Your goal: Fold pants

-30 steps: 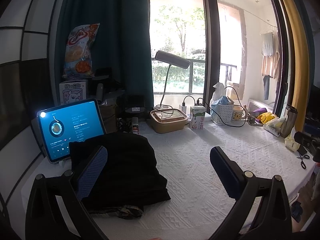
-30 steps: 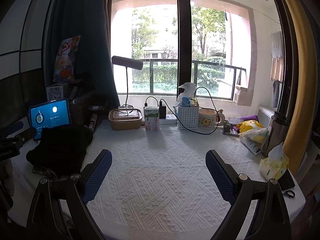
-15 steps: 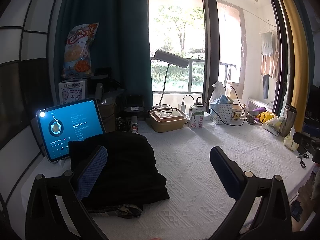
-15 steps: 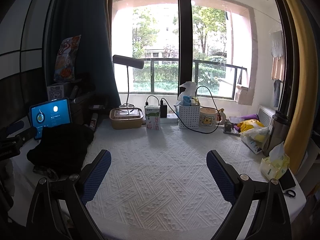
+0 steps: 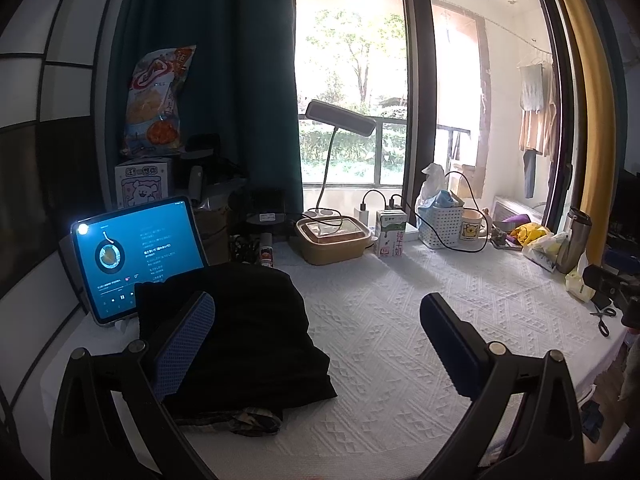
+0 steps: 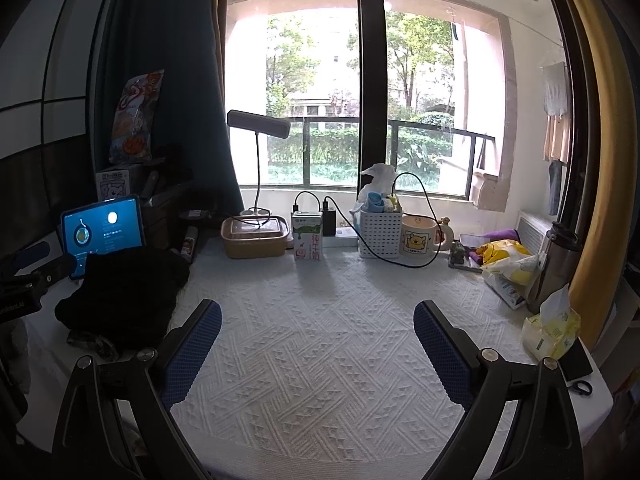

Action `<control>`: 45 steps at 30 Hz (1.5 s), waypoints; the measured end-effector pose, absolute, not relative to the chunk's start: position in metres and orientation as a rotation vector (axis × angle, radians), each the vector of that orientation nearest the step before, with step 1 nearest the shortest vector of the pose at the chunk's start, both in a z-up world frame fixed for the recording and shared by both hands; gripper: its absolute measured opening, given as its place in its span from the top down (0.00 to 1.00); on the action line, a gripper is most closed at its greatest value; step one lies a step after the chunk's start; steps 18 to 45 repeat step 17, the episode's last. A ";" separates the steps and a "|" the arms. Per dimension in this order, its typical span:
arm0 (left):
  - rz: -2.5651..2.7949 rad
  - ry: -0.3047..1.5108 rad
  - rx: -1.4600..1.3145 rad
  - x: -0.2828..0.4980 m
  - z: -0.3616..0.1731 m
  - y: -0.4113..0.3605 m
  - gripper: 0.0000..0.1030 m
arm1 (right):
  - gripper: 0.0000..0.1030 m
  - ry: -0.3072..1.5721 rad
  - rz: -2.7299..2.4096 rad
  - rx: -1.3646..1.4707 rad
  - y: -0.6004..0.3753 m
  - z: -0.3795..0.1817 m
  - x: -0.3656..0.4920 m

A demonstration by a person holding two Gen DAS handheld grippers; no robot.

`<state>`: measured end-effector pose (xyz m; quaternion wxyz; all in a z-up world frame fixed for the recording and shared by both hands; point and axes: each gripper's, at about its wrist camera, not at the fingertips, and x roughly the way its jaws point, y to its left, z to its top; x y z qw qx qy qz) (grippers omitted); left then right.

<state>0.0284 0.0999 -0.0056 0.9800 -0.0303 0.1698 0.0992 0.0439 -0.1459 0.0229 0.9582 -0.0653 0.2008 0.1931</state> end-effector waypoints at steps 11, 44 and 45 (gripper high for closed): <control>0.191 0.341 -0.056 0.030 -0.004 0.098 0.01 | 0.05 0.406 0.386 -0.128 -0.146 0.021 0.044; 0.166 0.322 -0.054 0.027 -0.001 0.095 0.01 | 0.05 0.405 0.387 -0.128 -0.146 0.020 0.044; 0.166 0.322 -0.054 0.027 -0.001 0.095 0.01 | 0.05 0.405 0.387 -0.128 -0.146 0.020 0.044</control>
